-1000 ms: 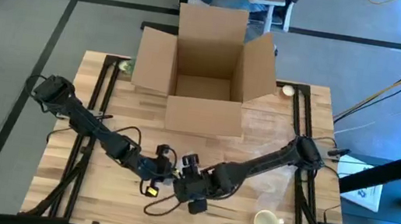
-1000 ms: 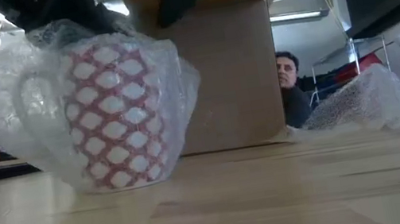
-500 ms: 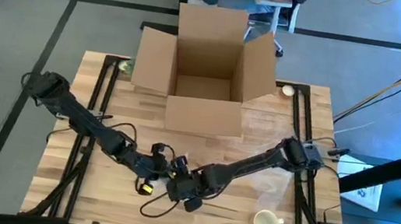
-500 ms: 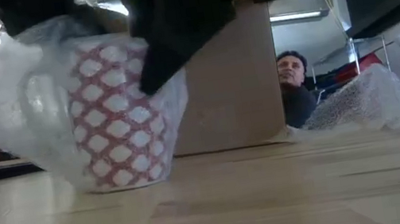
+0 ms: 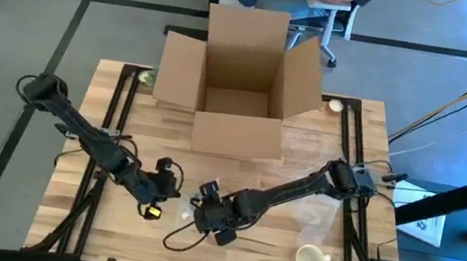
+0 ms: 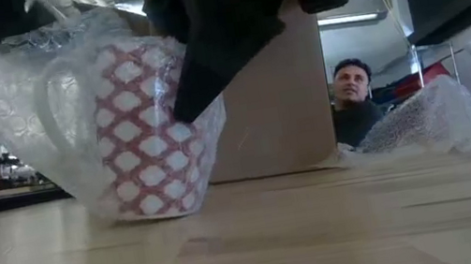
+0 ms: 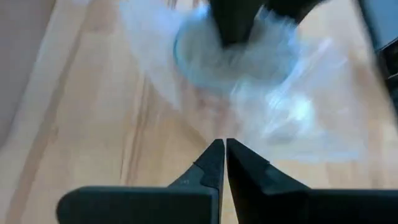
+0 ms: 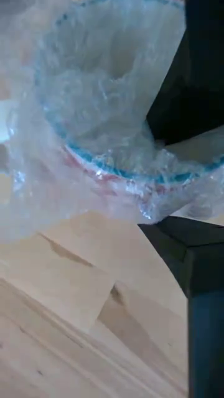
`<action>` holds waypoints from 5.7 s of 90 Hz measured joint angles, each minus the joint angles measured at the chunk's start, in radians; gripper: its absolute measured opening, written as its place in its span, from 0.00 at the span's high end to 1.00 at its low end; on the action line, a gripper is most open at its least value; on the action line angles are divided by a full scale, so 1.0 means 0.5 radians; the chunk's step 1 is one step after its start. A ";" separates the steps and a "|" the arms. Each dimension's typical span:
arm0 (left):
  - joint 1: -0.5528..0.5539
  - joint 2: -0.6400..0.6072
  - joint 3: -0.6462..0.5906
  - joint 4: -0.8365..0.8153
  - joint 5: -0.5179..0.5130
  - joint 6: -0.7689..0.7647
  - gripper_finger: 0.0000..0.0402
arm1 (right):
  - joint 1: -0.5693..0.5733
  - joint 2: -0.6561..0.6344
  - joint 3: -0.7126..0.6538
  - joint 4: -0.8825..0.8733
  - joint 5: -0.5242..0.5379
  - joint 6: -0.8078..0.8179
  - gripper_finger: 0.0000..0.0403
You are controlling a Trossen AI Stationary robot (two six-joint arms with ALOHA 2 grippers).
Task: Wrap mug
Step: Wrap the red mug with the bubble wrap
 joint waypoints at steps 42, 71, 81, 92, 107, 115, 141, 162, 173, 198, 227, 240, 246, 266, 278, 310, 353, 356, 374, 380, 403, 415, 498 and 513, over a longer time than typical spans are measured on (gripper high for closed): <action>-0.103 0.199 -0.293 0.841 0.249 -0.124 1.00 | -0.023 0.000 0.000 0.001 -0.007 0.066 0.57; -0.185 0.199 -0.293 0.897 0.343 -0.181 1.00 | -0.053 0.001 0.000 -0.001 0.016 0.104 0.57; -0.185 0.200 -0.293 0.913 0.278 -0.182 1.00 | -0.052 0.002 0.000 -0.002 0.037 0.105 0.57; -0.180 0.200 -0.293 0.920 0.098 -0.175 1.00 | -0.052 0.002 0.000 -0.002 0.066 0.177 0.57; -0.146 0.200 -0.293 0.876 -0.168 -0.184 1.00 | -0.050 0.003 -0.002 -0.038 0.072 0.277 0.57; -0.118 0.200 -0.293 0.785 -0.223 -0.234 1.00 | -0.050 0.003 -0.002 -0.048 0.072 0.325 0.57; -0.085 0.200 -0.293 0.566 -0.370 -0.369 1.00 | -0.047 0.003 0.034 -0.027 0.049 0.365 0.57; -0.086 0.200 -0.293 0.513 -0.387 -0.368 1.00 | -0.047 0.003 0.245 -0.158 0.046 0.360 0.57; -0.090 0.200 -0.293 0.507 -0.387 -0.368 1.00 | -0.047 0.003 0.404 -0.375 0.044 0.358 0.57; -0.122 0.200 -0.293 0.499 -0.386 -0.346 1.00 | -0.047 0.000 0.649 -0.862 -0.073 0.358 0.57; -0.121 0.200 -0.293 0.517 -0.384 -0.336 1.00 | -0.056 0.003 0.391 -0.612 0.026 0.318 0.57; -0.121 0.200 -0.293 0.514 -0.381 -0.337 1.00 | -0.078 0.000 0.177 -0.240 -0.011 0.236 0.57; -0.122 0.200 -0.293 0.510 -0.379 -0.337 1.00 | -0.092 -0.004 0.071 -0.083 -0.066 0.238 0.57; -0.118 0.200 -0.293 0.520 -0.389 -0.337 1.00 | -0.111 -0.020 -0.128 0.119 -0.130 0.273 0.57; -0.117 0.200 -0.293 0.522 -0.396 -0.338 1.00 | -0.112 -0.030 -0.050 0.031 -0.152 0.287 0.57; -0.116 0.200 -0.293 0.523 -0.396 -0.332 1.00 | -0.114 -0.019 0.535 -0.491 -0.175 0.317 0.57; -0.116 0.200 -0.293 0.522 -0.396 -0.338 1.00 | -0.125 0.228 0.628 -0.399 -0.122 0.782 0.57; -0.117 0.200 -0.293 0.523 -0.396 -0.338 1.00 | -0.131 0.262 0.628 -0.410 -0.137 0.798 0.57; -0.120 0.200 -0.293 0.545 -0.396 -0.326 1.00 | -0.153 0.388 0.641 -0.397 -0.254 0.829 0.57; -0.120 0.200 -0.293 0.556 -0.395 -0.313 1.00 | -0.153 0.403 0.640 -0.388 -0.269 0.828 0.57; -0.120 0.200 -0.293 0.575 -0.395 -0.287 1.00 | -0.153 0.346 0.627 -0.408 -0.308 0.822 0.57; -0.120 0.200 -0.293 0.583 -0.395 -0.286 1.00 | -0.153 0.264 0.620 -0.423 -0.319 0.824 0.57; -0.134 0.200 -0.293 0.580 -0.396 -0.286 1.00 | -0.138 -0.104 0.109 -0.886 0.021 0.775 0.57; -0.134 0.199 -0.293 0.584 -0.396 -0.269 1.00 | -0.138 -0.108 0.340 -0.910 0.040 0.726 0.57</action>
